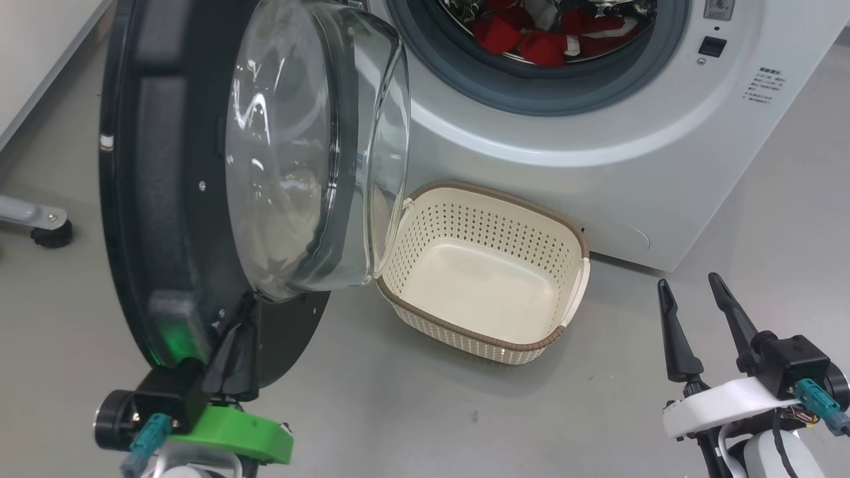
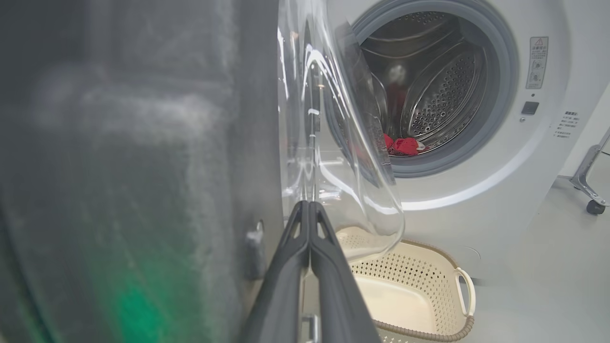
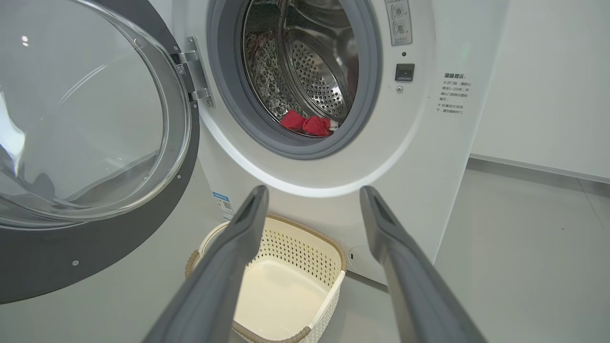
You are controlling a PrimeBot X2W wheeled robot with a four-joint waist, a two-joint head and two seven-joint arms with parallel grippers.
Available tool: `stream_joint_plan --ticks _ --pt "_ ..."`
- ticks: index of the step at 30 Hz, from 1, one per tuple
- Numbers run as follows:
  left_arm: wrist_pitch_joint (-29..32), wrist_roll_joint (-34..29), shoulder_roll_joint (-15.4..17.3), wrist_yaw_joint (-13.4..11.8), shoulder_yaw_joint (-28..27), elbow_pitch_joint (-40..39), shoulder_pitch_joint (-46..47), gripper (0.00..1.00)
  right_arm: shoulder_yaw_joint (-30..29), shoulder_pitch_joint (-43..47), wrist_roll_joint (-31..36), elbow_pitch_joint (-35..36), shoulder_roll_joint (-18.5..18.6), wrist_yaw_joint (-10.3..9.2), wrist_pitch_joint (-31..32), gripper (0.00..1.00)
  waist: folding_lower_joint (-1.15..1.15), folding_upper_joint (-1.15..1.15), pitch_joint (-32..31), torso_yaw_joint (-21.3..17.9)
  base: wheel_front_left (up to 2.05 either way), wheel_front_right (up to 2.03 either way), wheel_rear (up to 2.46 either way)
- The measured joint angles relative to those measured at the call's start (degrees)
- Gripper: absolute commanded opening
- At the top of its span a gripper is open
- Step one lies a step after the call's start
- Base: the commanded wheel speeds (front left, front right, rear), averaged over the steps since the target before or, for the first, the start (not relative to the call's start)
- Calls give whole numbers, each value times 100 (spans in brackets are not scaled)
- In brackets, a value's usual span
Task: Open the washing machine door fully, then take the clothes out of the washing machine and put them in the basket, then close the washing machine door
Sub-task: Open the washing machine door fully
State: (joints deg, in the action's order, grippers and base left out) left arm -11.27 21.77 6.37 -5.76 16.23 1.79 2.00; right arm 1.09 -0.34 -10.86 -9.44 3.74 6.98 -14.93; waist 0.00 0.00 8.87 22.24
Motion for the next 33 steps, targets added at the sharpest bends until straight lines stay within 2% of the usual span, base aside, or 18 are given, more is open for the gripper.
stream_joint_plan --ticks 20,33 --pt "-199 316 36 -49 -1340 334 47 0 -58 -5 41 77 15 0 0 100 0 0 216 -56 0 0 0" --pt "-250 437 80 -54 -1957 701 443 0 -103 -37 43 111 76 0 0 100 0 0 400 -58 0 0 0"
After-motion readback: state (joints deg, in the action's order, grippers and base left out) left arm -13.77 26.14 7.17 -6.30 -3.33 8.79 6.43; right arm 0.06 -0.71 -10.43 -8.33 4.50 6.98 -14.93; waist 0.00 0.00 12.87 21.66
